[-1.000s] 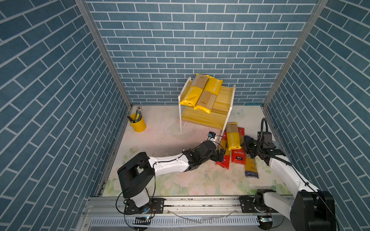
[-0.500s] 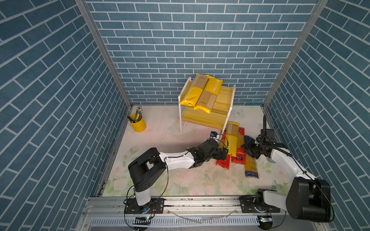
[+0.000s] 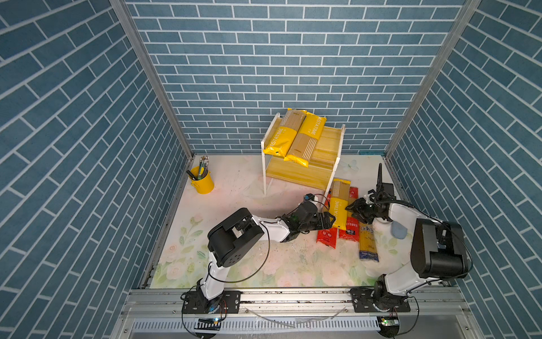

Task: Arrange pasta packages on shelves
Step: Pick up the pasta bag.

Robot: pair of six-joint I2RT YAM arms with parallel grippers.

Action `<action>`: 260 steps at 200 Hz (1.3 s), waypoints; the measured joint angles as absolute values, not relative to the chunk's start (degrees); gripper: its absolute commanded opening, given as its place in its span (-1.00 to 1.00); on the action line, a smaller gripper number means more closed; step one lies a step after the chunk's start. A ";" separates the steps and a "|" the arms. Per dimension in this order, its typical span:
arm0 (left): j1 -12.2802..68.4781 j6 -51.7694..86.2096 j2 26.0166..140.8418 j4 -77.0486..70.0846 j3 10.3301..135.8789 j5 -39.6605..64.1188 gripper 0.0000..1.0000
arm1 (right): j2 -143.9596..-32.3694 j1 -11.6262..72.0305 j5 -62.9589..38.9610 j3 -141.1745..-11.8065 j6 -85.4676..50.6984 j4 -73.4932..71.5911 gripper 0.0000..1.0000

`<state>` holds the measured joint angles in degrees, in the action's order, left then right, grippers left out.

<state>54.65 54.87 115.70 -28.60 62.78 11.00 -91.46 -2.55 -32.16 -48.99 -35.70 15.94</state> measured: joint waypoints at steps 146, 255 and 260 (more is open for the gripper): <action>54.02 59.35 121.43 -30.85 67.57 13.61 0.61 | -98.10 0.16 -40.12 -49.87 -38.72 1.63 -0.09; 53.95 59.55 121.51 -31.24 67.57 13.82 0.60 | -101.41 1.65 -42.68 -46.87 -45.19 -8.78 -0.46; 53.95 59.55 121.51 -31.27 67.55 13.82 0.61 | -101.49 1.63 -42.94 -46.50 -46.22 -10.07 -0.51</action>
